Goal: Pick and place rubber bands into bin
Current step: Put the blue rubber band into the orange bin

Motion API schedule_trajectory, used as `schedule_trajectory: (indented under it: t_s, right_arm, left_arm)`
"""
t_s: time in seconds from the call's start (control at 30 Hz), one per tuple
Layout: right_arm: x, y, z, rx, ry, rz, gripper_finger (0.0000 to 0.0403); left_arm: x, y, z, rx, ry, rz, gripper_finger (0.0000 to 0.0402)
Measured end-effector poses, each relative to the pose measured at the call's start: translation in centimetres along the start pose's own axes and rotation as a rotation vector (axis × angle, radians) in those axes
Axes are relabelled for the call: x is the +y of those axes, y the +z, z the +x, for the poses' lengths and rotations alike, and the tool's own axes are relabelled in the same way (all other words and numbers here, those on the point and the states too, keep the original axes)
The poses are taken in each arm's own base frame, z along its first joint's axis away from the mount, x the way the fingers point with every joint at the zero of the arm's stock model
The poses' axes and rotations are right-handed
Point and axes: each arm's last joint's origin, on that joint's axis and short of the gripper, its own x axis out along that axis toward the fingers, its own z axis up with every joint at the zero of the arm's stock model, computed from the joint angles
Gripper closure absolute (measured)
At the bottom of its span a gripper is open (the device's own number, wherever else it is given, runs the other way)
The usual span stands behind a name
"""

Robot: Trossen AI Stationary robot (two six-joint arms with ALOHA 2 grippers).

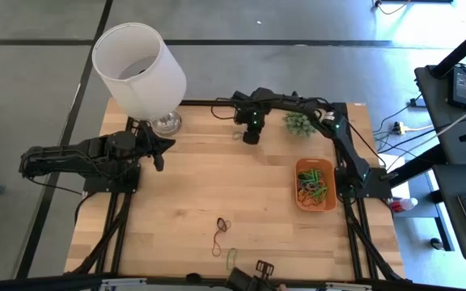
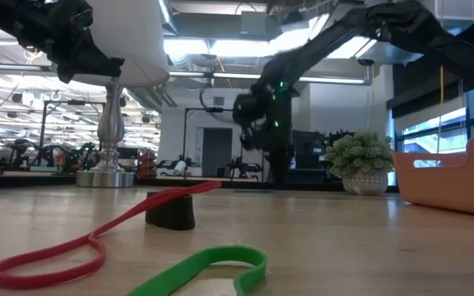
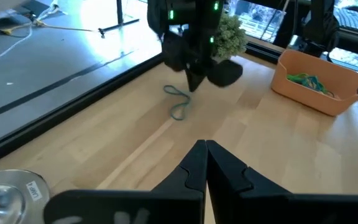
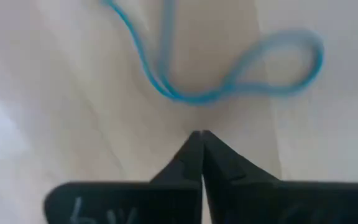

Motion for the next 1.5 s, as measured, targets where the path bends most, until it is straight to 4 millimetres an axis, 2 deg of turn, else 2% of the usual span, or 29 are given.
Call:
schedule_trajectory:
  t_s: [0.13, 0.33, 0.47, 0.67, 0.77, 0.87, 0.93, 1.0, 1.07, 1.2, 1.33, 1.5]
  right_arm:
    - [0.7, 0.0, -2.7, -0.073, -0.022, 0.013, 0.0402]
    - [1.2, 1.0, -3.4, -0.193, -0.04, 0.18, 0.0389]
    - [1.0, 0.8, -2.2, -0.172, -0.043, 0.232, 0.0349]
    - [0.9, 0.1, 0.3, -0.16, -0.042, 0.231, 0.0264]
    - [0.9, -0.2, 1.4, -0.189, -0.026, 0.155, 0.0232]
    - [1.3, -0.6, 2.4, -0.195, -0.021, 0.099, 0.0218]
    - [1.6, -0.9, 3.0, -0.186, -0.031, 0.093, 0.0222]
    - [1.8, -1.2, 3.2, -0.165, -0.032, 0.085, 0.0242]
    - [2.2, -1.4, 3.4, -0.145, -0.052, 0.066, 0.028]
    - [2.9, -1.5, 3.5, -0.12, -0.061, 0.07, 0.038]
    - [3.6, -1.4, 2.9, -0.115, -0.066, 0.119, 0.0391]
    - [4.9, -2.4, -0.1, -0.098, -0.026, 0.189, 0.0398]
  left_arm:
    - [-0.1, 0.0, 0.0, 0.008, -0.023, 0.0, 0.04]
    - [-0.1, 0.0, 0.0, 0.011, -0.036, 0.025, 0.04]
    - [-0.1, 0.0, 0.0, 0.013, -0.04, 0.026, 0.04]
    - [-0.2, -0.1, 0.0, 0.02, -0.062, 0.018, 0.04]
    - [-0.2, -0.1, 0.0, 0.02, -0.061, 0.016, 0.04]
    - [-0.2, -0.1, 0.0, 0.02, -0.061, 0.009, 0.04]
    - [-0.2, -0.1, 0.0, 0.021, -0.061, -0.002, 0.04]
    - [-0.2, -0.1, 0.0, 0.02, -0.06, -0.003, 0.04]
    - [-0.2, -0.1, 0.0, 0.02, -0.06, -0.003, 0.04]
    - [-0.2, -0.1, 0.0, 0.018, -0.054, -0.003, 0.04]
    - [-0.2, -0.1, 0.0, 0.018, -0.054, -0.002, 0.04]
    - [-0.2, -0.1, 0.0, 0.016, -0.056, 0.08, 0.04]
